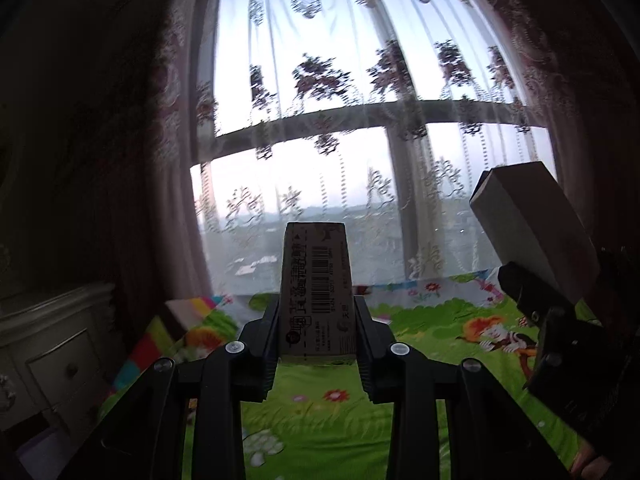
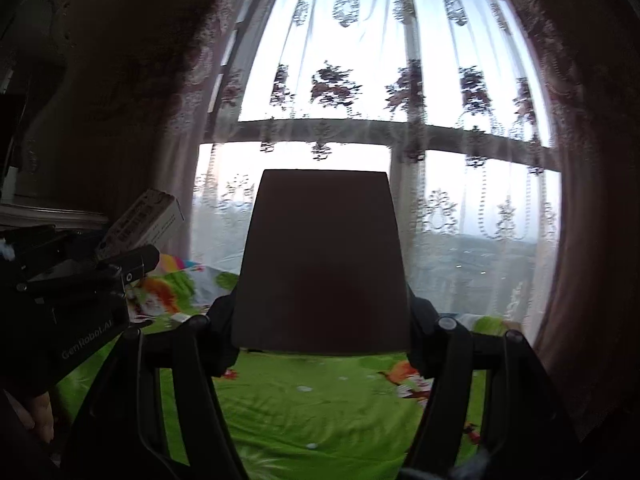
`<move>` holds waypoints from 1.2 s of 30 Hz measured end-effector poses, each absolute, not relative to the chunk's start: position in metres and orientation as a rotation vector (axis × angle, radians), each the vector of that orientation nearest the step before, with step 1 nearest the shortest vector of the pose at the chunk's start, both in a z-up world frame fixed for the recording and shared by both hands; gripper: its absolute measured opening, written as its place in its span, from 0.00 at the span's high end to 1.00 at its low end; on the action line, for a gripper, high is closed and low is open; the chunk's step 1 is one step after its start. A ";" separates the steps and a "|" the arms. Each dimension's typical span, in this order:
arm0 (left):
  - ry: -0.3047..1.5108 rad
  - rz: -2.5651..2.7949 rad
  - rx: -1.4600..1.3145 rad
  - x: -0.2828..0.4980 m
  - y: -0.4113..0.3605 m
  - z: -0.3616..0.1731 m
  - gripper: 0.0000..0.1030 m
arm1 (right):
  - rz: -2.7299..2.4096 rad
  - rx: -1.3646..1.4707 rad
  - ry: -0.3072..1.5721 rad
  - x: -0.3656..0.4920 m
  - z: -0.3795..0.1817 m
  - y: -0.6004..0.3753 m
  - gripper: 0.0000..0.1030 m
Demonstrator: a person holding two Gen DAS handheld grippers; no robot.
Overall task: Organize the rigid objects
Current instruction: 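Lift both held boxes and carry them over the bin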
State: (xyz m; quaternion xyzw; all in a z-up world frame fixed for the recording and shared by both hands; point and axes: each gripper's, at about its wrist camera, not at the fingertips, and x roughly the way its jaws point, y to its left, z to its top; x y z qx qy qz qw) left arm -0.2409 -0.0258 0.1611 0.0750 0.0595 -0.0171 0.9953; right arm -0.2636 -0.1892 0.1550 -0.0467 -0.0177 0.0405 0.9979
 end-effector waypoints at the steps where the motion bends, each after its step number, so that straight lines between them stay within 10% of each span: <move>1: 0.127 -0.023 0.145 -0.243 -0.020 0.161 0.67 | 0.098 -0.095 -0.033 -0.264 0.156 -0.186 0.34; 36: 0.416 0.526 -0.116 -0.342 0.207 0.104 0.67 | 1.003 -0.364 0.130 -0.302 0.148 0.047 0.33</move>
